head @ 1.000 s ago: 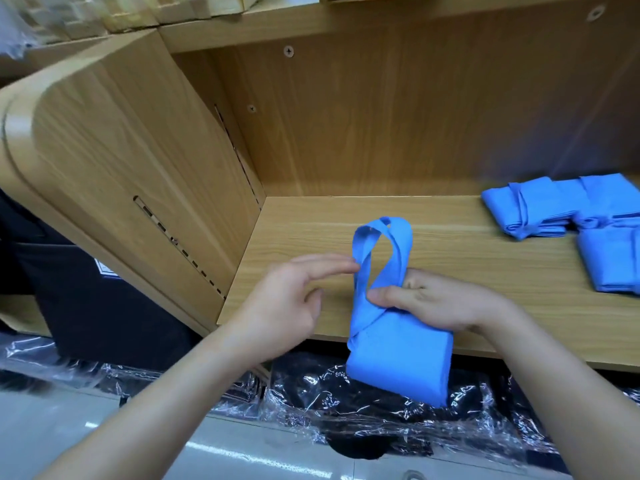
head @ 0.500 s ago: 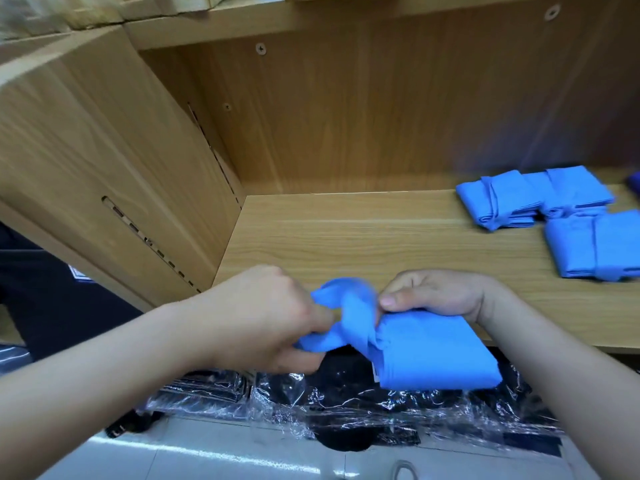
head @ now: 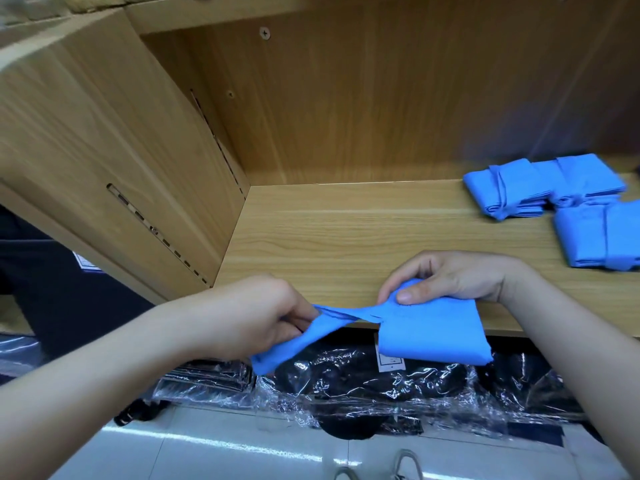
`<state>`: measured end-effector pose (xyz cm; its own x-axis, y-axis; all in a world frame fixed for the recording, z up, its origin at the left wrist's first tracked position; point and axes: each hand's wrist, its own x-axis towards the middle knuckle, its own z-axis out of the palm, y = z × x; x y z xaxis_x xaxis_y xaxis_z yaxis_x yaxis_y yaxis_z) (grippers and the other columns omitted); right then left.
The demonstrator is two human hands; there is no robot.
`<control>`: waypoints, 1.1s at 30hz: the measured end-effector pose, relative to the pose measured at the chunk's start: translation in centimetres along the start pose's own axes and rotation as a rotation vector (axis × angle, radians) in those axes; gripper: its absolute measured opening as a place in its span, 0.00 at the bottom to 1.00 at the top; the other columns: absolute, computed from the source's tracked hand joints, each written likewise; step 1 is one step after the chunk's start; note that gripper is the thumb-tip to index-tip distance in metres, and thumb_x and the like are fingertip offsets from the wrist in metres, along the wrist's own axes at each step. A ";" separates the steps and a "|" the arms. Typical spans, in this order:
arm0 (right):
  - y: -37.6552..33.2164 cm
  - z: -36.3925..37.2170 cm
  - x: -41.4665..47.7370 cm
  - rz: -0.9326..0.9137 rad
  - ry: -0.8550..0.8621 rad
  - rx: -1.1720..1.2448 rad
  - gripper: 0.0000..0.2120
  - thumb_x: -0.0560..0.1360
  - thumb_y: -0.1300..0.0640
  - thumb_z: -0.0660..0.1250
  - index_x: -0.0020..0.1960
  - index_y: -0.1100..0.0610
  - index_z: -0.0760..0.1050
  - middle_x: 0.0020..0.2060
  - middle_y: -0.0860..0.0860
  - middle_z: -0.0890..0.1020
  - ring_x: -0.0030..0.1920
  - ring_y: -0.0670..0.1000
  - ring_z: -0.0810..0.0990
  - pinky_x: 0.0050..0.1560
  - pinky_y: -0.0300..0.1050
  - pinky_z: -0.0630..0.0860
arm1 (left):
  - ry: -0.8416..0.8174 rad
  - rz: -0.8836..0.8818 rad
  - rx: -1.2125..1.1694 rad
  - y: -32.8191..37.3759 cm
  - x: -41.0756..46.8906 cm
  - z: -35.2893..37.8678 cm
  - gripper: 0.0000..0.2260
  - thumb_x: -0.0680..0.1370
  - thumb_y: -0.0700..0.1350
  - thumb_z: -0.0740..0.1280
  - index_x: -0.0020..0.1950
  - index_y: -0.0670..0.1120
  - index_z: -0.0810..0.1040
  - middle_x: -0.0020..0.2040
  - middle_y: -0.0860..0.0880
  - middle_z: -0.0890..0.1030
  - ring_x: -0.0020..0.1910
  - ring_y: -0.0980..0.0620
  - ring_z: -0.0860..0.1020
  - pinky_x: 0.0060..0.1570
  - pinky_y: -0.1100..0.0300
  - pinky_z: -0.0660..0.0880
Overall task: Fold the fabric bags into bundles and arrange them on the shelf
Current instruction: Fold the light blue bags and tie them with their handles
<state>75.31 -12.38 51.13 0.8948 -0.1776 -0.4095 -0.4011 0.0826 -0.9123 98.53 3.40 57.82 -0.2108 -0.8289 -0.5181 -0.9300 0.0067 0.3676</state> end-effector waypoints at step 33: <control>0.7 5.8 3.7 -0.521 0.833 0.477 0.16 0.69 0.70 0.70 0.49 0.55 0.70 0.39 0.52 0.78 0.37 0.46 0.77 0.38 0.40 0.78 | 0.571 0.138 -0.886 0.3 5.4 6.0 0.17 0.76 0.47 0.68 0.65 0.51 0.76 0.53 0.57 0.84 0.51 0.58 0.80 0.55 0.58 0.76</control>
<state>79.48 -7.28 49.02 0.4474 -0.8943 -0.0099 0.2666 0.1440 -0.9530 95.33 2.25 50.47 0.0888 -0.9932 -0.0748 -0.3091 -0.0989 0.9459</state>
